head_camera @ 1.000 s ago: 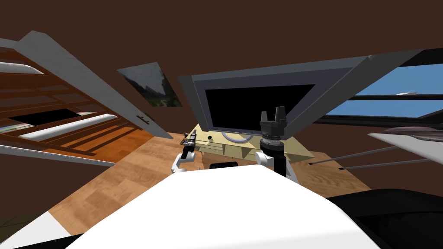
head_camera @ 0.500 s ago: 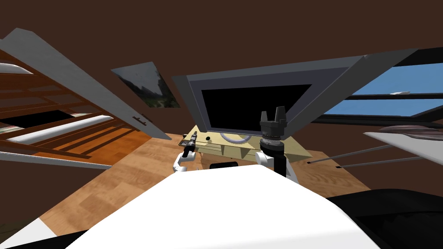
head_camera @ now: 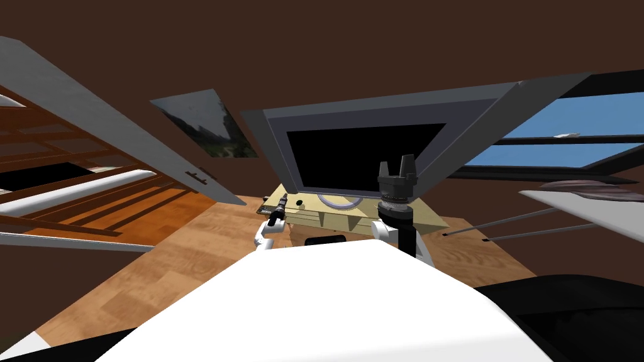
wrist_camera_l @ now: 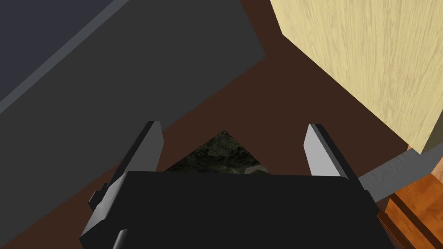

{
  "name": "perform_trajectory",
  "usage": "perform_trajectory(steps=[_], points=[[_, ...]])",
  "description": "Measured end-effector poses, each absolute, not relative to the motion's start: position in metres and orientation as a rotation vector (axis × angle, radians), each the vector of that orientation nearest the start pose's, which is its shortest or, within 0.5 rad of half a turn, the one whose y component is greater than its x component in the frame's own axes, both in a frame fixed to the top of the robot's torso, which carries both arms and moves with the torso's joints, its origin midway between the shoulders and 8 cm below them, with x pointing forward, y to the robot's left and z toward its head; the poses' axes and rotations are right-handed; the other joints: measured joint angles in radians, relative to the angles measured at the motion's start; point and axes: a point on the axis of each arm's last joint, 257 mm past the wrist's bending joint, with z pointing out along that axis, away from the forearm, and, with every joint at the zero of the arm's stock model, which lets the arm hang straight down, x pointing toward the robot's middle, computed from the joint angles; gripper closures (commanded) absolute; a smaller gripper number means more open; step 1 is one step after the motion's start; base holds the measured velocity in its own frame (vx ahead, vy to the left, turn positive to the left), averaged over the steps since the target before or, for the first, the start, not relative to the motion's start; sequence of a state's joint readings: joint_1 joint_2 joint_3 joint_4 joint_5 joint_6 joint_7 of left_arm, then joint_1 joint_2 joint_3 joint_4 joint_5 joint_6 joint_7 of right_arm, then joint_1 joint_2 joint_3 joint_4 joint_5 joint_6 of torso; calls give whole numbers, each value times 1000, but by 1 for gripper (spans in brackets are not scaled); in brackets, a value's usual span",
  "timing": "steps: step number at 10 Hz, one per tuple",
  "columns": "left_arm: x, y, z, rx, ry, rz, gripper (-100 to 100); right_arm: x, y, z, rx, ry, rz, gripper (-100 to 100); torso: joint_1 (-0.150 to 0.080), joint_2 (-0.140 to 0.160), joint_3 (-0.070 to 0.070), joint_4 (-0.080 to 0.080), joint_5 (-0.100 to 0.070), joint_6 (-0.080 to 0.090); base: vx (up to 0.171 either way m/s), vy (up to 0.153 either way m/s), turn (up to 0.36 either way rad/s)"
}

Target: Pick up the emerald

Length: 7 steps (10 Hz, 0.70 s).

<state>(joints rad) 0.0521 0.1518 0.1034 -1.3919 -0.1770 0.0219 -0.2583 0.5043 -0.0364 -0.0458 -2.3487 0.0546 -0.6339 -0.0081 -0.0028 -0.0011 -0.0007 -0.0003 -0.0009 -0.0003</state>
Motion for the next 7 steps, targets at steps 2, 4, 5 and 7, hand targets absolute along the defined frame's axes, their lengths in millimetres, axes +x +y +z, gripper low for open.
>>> perform_trajectory(steps=[2,4,5,7], points=[[505,348,-353,-1007,1591,-545,-100,303,-270,75,429,539,1276,0,0,0,0,0,0,0,18,-44,-37],[505,354,-367,-1029,1626,-510,-100,303,-270,75,429,539,1276,0,0,0,0,0,0,0,25,-39,-35],[504,354,-377,-1041,1645,-494,-100,303,-270,75,429,539,1276,0,0,0,0,0,0,0,23,-43,-39],[502,360,-393,-1060,1679,-461,-100,303,-270,75,429,539,1276,0,1,0,0,0,0,0,23,-37,-35]])
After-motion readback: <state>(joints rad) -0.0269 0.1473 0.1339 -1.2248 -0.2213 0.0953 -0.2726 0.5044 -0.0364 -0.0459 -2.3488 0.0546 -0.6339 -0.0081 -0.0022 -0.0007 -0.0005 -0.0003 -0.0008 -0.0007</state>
